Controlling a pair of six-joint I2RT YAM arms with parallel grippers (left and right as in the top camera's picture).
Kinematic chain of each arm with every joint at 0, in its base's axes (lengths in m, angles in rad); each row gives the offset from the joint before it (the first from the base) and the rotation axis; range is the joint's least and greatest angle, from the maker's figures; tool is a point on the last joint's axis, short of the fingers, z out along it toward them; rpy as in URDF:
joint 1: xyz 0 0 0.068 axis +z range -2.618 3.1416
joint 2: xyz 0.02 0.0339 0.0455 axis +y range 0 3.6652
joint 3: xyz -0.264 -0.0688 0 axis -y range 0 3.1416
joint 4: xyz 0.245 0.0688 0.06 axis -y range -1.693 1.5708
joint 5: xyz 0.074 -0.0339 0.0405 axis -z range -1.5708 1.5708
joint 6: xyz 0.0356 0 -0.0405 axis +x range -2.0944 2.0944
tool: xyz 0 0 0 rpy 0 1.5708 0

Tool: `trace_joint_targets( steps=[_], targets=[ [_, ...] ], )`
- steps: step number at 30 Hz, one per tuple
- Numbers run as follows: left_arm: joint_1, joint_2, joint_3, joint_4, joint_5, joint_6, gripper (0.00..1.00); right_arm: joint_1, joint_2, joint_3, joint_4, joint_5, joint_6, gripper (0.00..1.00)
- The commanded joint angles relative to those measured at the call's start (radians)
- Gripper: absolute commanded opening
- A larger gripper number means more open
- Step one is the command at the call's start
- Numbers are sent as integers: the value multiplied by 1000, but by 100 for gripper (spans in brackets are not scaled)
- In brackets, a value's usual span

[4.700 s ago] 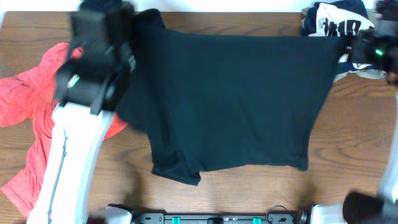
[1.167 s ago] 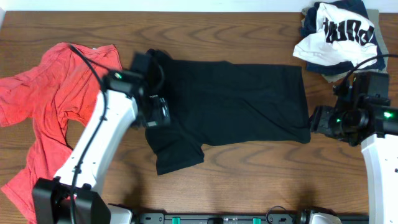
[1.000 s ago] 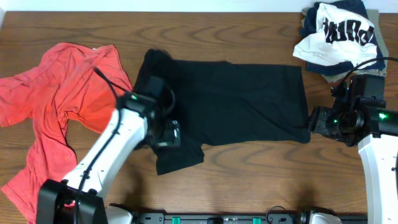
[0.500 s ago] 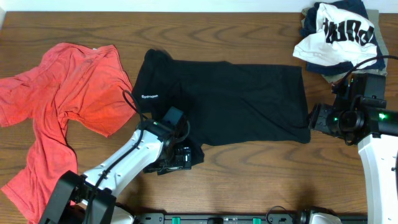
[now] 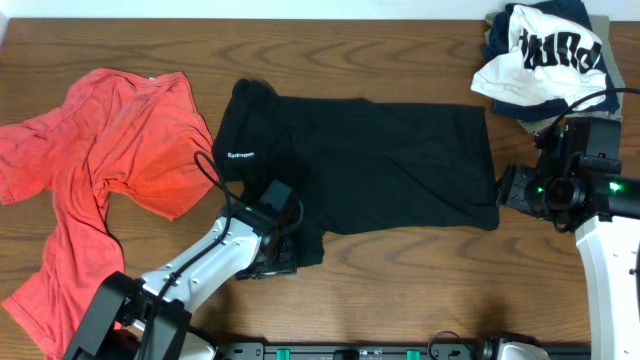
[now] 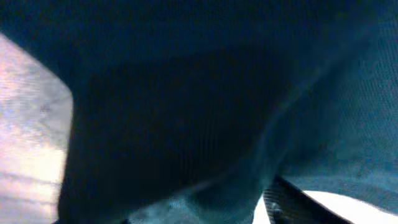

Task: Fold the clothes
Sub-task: 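Grasp the bottom edge of the black t-shirt with both grippers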

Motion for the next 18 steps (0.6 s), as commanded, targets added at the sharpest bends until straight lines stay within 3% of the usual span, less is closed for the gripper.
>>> trace_joint_targets(
  steps=[1,3,4,9,18],
  targets=[
    [-2,7,-10,-1,-27,-4,36,-2,-11,-5,4,-10,-7,58],
    [-1,7,-9,-1,-20,-4,13,-2,-11,-5,6,-23,-7,58],
    [-1,6,-8,-2,-20,-4,6,0,-11,-5,6,-32,-7,57],
    [-1,5,62,-80,-21,48,6,18,-11,-5,6,-51,-5,54],
    [-1,5,369,-316,-21,166,6,32,38,-5,8,-17,5,50]
  ],
)
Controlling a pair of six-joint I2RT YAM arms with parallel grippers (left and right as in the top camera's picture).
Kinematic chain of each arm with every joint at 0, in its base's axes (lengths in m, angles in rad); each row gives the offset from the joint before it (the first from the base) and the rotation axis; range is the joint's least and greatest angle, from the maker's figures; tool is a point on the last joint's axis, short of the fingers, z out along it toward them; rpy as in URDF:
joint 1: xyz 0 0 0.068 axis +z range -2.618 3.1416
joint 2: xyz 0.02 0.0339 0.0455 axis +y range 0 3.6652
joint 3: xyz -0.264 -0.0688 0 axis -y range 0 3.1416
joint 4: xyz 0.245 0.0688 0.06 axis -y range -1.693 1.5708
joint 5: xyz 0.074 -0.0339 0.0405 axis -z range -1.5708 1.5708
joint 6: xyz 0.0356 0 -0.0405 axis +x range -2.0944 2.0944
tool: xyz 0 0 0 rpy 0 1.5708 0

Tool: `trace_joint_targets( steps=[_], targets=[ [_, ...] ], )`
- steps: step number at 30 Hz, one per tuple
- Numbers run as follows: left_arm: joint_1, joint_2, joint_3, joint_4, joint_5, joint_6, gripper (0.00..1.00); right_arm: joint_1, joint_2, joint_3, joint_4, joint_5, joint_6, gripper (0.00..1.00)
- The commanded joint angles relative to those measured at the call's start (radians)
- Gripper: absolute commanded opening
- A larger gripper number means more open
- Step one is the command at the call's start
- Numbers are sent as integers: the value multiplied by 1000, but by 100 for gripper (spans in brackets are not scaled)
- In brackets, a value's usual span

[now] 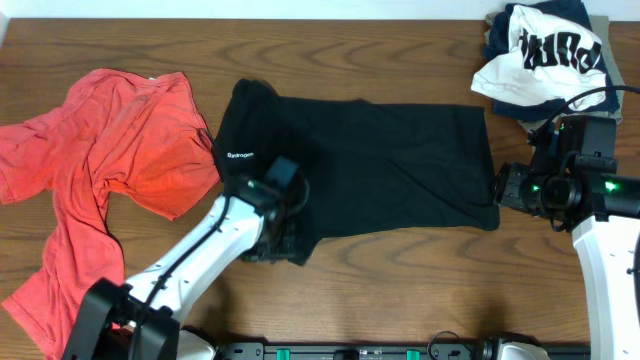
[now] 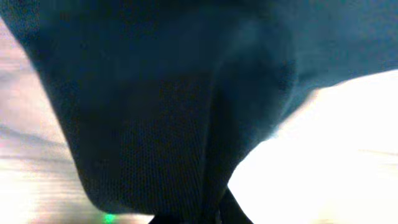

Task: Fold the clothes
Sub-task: 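Grasp the bottom edge of the black t-shirt with both grippers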

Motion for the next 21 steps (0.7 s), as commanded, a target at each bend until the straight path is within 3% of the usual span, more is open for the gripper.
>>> trace_joint_targets(
  steps=[1,11,21],
  targets=[
    [0,3,111,-43,-16,71,6,7,47,-5,-10,24,4,50],
    [0,3,170,-57,-96,81,6,7,270,-30,-41,165,140,61],
    [0,3,170,-17,-117,51,6,6,350,-193,175,171,146,62]
  ],
)
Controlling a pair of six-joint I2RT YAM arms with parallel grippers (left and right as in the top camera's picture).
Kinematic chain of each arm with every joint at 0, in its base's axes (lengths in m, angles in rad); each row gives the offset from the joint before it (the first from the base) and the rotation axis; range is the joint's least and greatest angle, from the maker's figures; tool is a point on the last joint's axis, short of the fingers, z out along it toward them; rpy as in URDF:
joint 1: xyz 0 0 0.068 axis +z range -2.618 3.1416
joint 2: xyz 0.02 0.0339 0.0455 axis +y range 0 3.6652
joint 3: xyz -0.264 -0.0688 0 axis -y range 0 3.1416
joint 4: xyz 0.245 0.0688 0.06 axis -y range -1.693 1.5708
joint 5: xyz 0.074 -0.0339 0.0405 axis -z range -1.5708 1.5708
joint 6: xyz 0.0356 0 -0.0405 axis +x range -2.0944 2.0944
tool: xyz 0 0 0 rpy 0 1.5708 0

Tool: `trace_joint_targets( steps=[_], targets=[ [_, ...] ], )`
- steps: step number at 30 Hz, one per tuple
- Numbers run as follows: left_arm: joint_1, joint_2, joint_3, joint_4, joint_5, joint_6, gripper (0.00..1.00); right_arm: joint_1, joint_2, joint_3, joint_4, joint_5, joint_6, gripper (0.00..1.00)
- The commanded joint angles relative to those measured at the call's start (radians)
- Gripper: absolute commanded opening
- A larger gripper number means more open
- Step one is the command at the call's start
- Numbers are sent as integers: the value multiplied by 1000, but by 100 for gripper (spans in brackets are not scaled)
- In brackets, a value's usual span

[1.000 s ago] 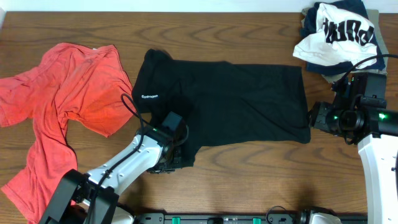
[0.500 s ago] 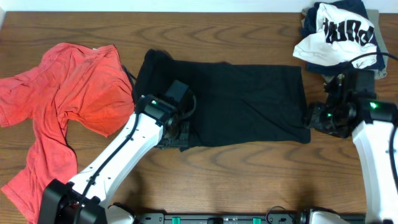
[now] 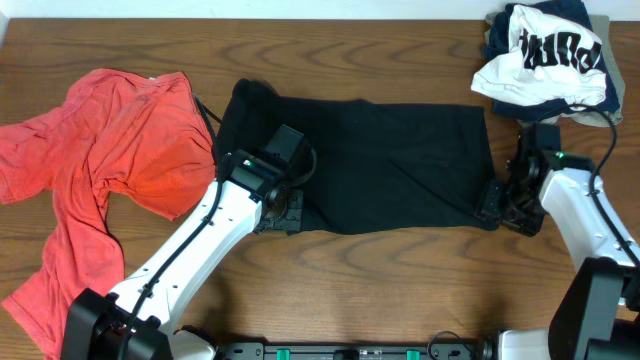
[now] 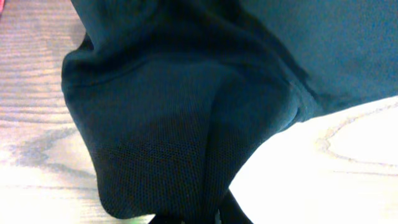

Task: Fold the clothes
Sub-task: 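Grasp the bottom edge of the black t-shirt with both grippers, then fold the bottom edge up toward the top edge with both grippers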

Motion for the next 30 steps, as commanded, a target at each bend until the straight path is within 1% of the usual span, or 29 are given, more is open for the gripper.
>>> trace_joint_targets(
  steps=[1,6,11,16,18,19,20,22,23,25,27,30],
  targets=[
    [0,4,13,14,-28,-11,6,6,8,-54,54,19,21,61],
    [0,4,13,43,-27,-11,6,6,8,-134,181,19,21,58],
    [0,4,13,47,-27,-11,6,6,8,-200,272,19,22,57],
    [0,4,13,47,-28,-11,7,6,8,-250,343,20,37,52],
    [0,4,13,47,-32,-11,6,5,8,-254,350,24,38,47],
    [0,4,13,47,-37,-11,6,5,8,-254,351,28,44,39],
    [0,4,13,46,-47,-11,6,5,6,-254,350,27,44,30],
    [3,4,13,44,-53,-11,6,0,0,-245,330,25,45,6],
    [6,3,14,39,-53,-18,6,-3,-5,-235,309,21,49,1],
    [17,2,19,12,-53,-71,6,-13,-24,-204,241,10,51,1],
    [30,-6,19,-24,-50,-118,6,-31,-55,-149,130,7,47,1],
    [43,-28,20,-69,-49,-128,6,-61,-97,-60,-18,8,10,1]
  ],
)
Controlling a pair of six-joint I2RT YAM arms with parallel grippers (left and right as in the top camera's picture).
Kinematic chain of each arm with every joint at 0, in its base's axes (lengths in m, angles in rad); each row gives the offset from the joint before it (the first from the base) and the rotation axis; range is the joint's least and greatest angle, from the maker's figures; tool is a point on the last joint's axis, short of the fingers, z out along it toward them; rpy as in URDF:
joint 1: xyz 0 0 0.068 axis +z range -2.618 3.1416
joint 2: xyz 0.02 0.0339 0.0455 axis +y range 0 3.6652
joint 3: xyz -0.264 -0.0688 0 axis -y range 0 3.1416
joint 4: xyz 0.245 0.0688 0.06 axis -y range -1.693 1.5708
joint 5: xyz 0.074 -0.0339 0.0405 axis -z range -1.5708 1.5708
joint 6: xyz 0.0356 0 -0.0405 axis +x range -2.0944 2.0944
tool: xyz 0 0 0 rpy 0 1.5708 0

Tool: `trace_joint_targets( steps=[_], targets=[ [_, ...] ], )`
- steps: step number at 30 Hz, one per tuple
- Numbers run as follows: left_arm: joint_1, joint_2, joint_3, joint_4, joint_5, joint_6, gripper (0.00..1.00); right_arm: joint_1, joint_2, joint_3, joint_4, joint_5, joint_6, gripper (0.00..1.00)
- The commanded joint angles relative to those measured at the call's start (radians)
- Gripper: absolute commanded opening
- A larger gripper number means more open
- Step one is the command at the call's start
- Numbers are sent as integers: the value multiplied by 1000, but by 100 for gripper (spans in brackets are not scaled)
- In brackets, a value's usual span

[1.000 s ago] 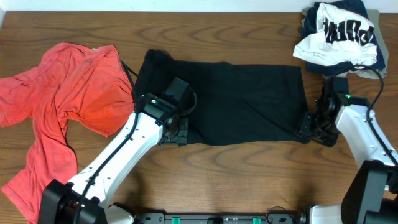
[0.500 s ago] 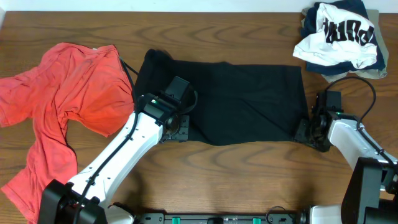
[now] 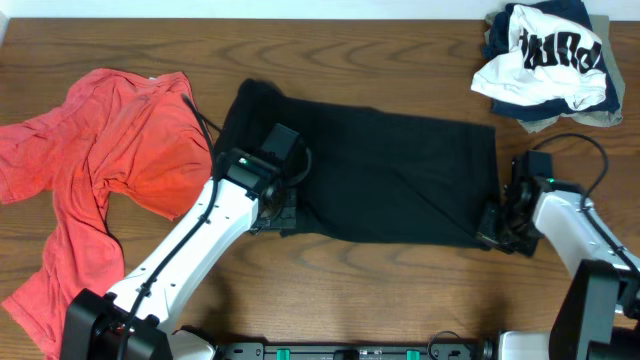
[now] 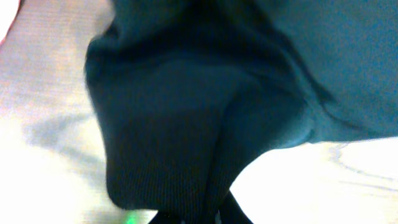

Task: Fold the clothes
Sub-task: 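Fold the bottom edge up toward the top edge with both grippers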

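A black shirt (image 3: 390,170) lies spread across the middle of the table as a wide band. My left gripper (image 3: 278,213) sits at its lower left corner, shut on a bunched fold of the cloth. In the left wrist view the black shirt (image 4: 186,124) fills most of the frame and is pinched at my left gripper (image 4: 198,218) at the bottom edge. My right gripper (image 3: 495,228) is at the shirt's lower right corner and looks shut on the hem. A crumpled red shirt (image 3: 110,150) lies at the left.
A pile of white, navy and tan clothes (image 3: 545,55) sits at the back right corner. The wooden table (image 3: 400,290) shows bare wood along the front, below the black shirt. The red shirt's edge lies close to my left arm.
The right side of the black shirt has shifted toward the front edge and slightly rightward, and my right gripper has moved the same way with the corner. My left gripper has barely moved.
First my left gripper held a flap of the black shirt jutting toward the front, while my right gripper stood off the shirt's right edge. The flap was then farther back, under the body. Later the lower edge ran straight and my right gripper was at the right corner.
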Motion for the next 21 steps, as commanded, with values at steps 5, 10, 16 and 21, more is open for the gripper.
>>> trace_joint_targets(
  steps=[5,10,16,21],
  targets=[
    [52,-93,19,-28,-44,-37,6,-90,-71,215,-179,-5,-60,1],
    [97,-113,18,83,-179,-37,6,-89,-58,216,-127,-32,-61,1],
    [121,-57,-21,330,-218,-18,6,-56,-28,216,-19,-48,-60,1],
    [121,54,-22,470,-217,7,6,-33,-21,216,72,-58,-57,1]
  ],
)
